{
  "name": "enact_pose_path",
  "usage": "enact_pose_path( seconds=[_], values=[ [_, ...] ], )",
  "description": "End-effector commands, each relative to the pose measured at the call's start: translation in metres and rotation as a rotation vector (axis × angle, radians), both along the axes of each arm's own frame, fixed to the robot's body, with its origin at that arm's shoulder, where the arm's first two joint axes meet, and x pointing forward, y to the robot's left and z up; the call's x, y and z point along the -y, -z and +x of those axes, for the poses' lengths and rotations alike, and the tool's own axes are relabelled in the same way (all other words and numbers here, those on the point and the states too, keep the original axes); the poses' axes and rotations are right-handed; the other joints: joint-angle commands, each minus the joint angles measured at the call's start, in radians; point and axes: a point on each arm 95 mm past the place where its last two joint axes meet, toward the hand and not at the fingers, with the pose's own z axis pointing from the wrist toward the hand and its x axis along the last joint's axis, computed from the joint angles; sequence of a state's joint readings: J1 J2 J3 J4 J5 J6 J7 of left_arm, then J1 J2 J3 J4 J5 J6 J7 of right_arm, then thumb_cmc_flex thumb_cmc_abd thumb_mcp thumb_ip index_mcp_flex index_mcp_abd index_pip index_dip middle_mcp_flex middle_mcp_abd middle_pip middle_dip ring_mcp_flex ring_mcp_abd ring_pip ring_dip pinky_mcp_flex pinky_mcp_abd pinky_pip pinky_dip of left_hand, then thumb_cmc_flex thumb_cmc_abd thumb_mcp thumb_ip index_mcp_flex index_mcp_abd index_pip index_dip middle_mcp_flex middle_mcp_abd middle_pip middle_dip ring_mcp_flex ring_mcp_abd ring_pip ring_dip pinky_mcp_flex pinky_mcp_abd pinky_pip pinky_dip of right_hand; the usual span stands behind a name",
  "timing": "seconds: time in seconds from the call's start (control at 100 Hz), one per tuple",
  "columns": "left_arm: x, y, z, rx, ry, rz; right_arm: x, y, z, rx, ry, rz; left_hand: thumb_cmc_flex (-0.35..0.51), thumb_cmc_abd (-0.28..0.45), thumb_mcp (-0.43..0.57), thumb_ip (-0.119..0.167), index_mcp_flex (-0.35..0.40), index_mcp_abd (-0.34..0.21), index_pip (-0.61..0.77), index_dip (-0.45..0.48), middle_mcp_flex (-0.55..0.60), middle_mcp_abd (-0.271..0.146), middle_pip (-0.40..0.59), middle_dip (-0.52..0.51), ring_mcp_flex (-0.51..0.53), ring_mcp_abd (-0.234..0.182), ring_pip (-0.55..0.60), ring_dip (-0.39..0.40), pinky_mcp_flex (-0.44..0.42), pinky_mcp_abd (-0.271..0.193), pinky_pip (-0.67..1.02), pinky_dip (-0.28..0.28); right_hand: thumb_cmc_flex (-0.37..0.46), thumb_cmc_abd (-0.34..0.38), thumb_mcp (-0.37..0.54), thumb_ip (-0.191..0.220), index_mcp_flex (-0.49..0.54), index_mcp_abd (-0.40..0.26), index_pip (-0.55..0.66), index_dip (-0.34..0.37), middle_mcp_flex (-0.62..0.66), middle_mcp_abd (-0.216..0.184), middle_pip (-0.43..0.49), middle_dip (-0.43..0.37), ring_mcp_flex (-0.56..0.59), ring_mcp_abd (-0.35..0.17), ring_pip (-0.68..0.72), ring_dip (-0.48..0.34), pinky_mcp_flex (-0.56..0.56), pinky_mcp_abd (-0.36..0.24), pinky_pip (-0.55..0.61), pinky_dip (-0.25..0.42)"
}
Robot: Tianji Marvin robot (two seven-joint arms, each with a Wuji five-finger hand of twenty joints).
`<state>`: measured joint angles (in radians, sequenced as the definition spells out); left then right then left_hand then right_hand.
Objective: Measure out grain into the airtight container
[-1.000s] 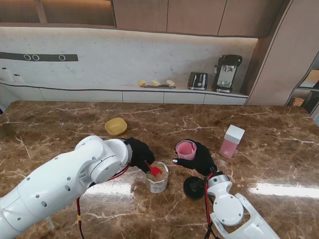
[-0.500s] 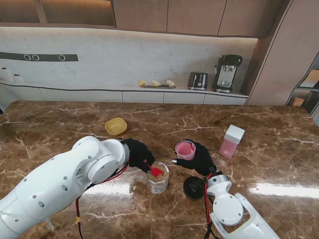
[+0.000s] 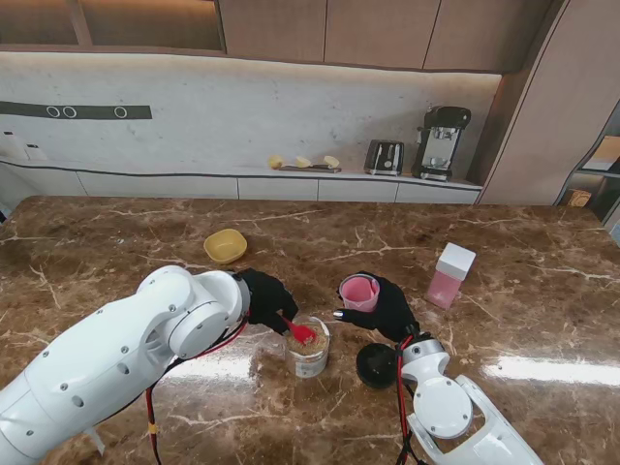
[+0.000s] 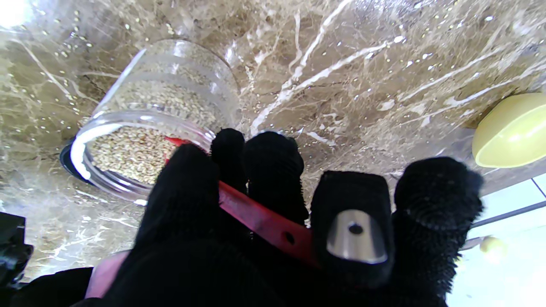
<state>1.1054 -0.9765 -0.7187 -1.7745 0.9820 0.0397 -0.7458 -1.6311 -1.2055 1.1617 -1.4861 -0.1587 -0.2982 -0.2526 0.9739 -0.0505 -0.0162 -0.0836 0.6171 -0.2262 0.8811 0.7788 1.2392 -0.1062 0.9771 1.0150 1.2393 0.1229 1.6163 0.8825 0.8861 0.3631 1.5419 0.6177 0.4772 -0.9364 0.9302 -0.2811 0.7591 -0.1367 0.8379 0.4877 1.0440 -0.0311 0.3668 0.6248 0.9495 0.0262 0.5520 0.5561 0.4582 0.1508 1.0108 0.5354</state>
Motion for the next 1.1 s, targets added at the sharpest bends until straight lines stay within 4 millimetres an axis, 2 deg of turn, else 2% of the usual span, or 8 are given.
enact_pose_path(
  seconds=[0.0,0.3,0.7,0.9,1.09],
  values=[
    [0.007,-0.001,-0.005,0.010,0.024,-0.003,-0.001,0.005,-0.003,-0.024,-0.009,0.002,0.053,-0.002,-0.017,0.012,0.017,0.016,-0.012,-0.021,0.077,-0.018,0.044,0.008,0.030,-0.001,0.090,0.009,0.029,0.028,0.089,0.020,0.039,0.226,0.180,-0.012,0.087,-0.166,0.045,0.005,-0.007,-0.033,-0.002,-0.021,-0.022,-0.028,0.001,-0.008,-0.011,-0.006,-0.014,0.020],
    [0.016,0.004,-0.006,0.017,0.062,0.029,0.000,0.005,-0.003,-0.023,-0.006,0.008,0.055,-0.039,-0.008,0.023,0.056,0.058,-0.021,-0.109,0.098,-0.032,0.039,0.006,0.031,-0.020,0.094,0.003,0.042,-0.004,0.091,0.005,0.034,0.229,0.180,-0.013,0.086,-0.164,0.045,0.005,-0.008,-0.031,-0.003,-0.032,-0.023,-0.027,0.001,-0.007,-0.012,-0.004,-0.016,0.020],
    [0.013,-0.007,-0.008,0.088,0.056,0.031,-0.001,0.006,-0.002,-0.028,-0.011,0.010,0.058,-0.053,-0.003,0.027,0.062,0.072,-0.016,-0.131,0.105,-0.038,0.032,0.004,0.031,-0.020,0.098,-0.001,0.047,-0.015,0.089,-0.006,0.027,0.234,0.179,-0.014,0.086,-0.162,0.045,0.005,-0.008,-0.030,-0.001,-0.048,-0.024,-0.027,0.001,-0.007,-0.013,-0.005,-0.017,0.020],
    [0.018,-0.003,-0.009,0.124,0.088,0.034,-0.001,0.007,-0.003,-0.031,-0.016,0.012,0.056,-0.089,0.008,0.038,0.094,0.104,-0.037,-0.241,0.116,-0.043,0.031,-0.001,0.031,-0.021,0.098,-0.008,0.059,-0.040,0.091,-0.023,0.024,0.235,0.177,-0.015,0.086,-0.163,0.045,0.005,-0.008,-0.030,0.001,-0.052,-0.024,-0.027,0.002,-0.007,-0.014,-0.005,-0.018,0.020],
    [0.024,-0.003,-0.009,0.126,0.092,0.019,-0.001,0.006,-0.003,-0.033,-0.016,0.013,0.055,-0.113,0.017,0.046,0.103,0.086,-0.003,-0.244,0.118,-0.046,0.037,-0.012,0.031,-0.018,0.096,-0.011,0.063,-0.048,0.090,-0.032,0.023,0.236,0.177,-0.015,0.085,-0.163,0.044,0.005,-0.009,-0.030,0.002,-0.054,-0.025,-0.026,0.001,-0.007,-0.014,-0.005,-0.018,0.020]
  ],
)
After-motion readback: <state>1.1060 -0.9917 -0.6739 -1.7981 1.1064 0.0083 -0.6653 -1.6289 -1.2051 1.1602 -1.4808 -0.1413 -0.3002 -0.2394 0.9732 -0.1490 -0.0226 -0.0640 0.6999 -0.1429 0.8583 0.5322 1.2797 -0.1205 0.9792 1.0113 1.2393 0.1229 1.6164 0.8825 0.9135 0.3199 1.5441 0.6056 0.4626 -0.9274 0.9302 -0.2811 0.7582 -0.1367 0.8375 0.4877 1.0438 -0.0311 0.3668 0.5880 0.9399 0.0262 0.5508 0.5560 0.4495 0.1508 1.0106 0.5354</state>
